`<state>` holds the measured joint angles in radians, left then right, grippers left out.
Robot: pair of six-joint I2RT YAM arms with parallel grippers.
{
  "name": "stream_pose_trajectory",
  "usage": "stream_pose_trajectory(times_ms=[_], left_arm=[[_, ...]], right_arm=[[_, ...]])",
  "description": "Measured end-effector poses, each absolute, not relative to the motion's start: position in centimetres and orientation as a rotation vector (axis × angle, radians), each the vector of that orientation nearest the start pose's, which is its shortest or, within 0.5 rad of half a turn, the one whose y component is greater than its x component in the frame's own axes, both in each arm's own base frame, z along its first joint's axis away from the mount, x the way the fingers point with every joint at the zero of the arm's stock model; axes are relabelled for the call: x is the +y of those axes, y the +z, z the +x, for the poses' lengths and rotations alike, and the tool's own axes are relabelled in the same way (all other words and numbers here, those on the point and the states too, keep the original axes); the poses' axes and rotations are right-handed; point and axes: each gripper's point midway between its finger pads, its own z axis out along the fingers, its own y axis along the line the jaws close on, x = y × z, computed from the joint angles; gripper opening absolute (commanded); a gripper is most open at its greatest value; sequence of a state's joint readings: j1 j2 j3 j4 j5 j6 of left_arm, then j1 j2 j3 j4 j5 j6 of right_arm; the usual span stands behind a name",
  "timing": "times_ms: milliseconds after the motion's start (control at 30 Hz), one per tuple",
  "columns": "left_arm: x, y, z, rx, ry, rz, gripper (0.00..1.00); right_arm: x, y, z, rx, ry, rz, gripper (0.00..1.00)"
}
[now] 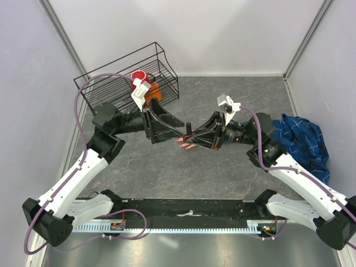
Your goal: Paint the nails
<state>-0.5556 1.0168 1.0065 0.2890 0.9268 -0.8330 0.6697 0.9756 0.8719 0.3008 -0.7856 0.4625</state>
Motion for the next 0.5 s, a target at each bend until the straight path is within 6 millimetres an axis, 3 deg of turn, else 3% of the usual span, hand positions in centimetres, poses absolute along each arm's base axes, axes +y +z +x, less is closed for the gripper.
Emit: stream_pose_trajectory(times_ms=[200,500], left_arm=[[-28.6,41.6,15.4,1.458,-1.734,0.741,0.63],[-29.8,40.1,16.3,1.516,-1.787,0.760,0.49]], right_arm=[[30.6,36.7,15.1,1.337,1.539,-0.899,0.00],[30.9,36.7,14.9,1.328,1.573,-0.919,0.00]])
